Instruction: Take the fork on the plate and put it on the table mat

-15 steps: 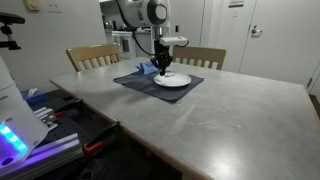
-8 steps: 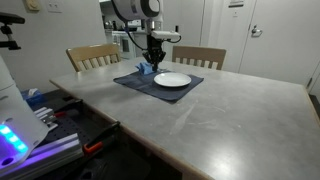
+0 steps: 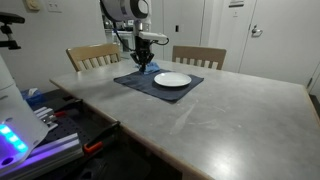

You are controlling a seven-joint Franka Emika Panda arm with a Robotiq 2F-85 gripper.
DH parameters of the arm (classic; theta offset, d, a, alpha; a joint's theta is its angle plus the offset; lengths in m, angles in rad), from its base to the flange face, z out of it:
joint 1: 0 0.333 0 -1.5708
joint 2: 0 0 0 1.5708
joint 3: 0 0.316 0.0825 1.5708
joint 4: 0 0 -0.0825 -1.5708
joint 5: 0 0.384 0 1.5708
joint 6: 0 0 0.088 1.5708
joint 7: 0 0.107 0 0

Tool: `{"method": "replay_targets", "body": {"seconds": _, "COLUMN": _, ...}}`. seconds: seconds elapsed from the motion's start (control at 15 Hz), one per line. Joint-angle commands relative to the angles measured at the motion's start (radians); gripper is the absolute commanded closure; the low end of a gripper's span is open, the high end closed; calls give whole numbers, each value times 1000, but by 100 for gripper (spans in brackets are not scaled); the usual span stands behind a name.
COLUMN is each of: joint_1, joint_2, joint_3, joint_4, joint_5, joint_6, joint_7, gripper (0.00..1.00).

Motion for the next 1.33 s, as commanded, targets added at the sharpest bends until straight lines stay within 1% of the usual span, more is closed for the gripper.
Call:
{"method": "replay_targets", "body": {"seconds": 0.0, "joint_1": 4, "joint_2": -39, "joint_3": 19, "joint_4": -52, "joint_5": 1, "joint_6": 5, "joint_7": -1, "gripper": 98}}
{"method": "replay_targets", "body": {"seconds": 0.33, "joint_1": 18, "joint_2": -11, "joint_3": 32, "joint_4": -44, "joint_5": 10, "joint_6": 1, "joint_7": 37, "gripper": 98}}
{"method": "replay_targets", "body": {"seconds": 0.47, "joint_1": 22, "joint_2": -4, "joint_3": 31, "joint_4": -50, "joint_5": 3, "joint_6": 34, "joint_7": 49, "gripper": 98}}
{"method": "replay_targets", "body": {"seconds": 0.73, "joint_1": 17, "joint_2": 22, "joint_3": 39, "joint_4": -53, "joint_5": 4, "joint_6": 90, "joint_7": 34, "gripper": 98}}
{"method": "replay_targets", "body": {"seconds": 1.2, "joint_1": 11, "joint_2": 68, "joint_3": 47, "joint_4": -46, "joint_5": -19, "joint_6": 134, "joint_7": -13, "gripper": 98}}
{"method": "replay_targets", "body": {"seconds": 1.27, "joint_1": 17, "joint_2": 61, "joint_3": 43, "joint_4": -40, "joint_5": -7, "joint_6": 105, "joint_7": 15, "gripper": 90}}
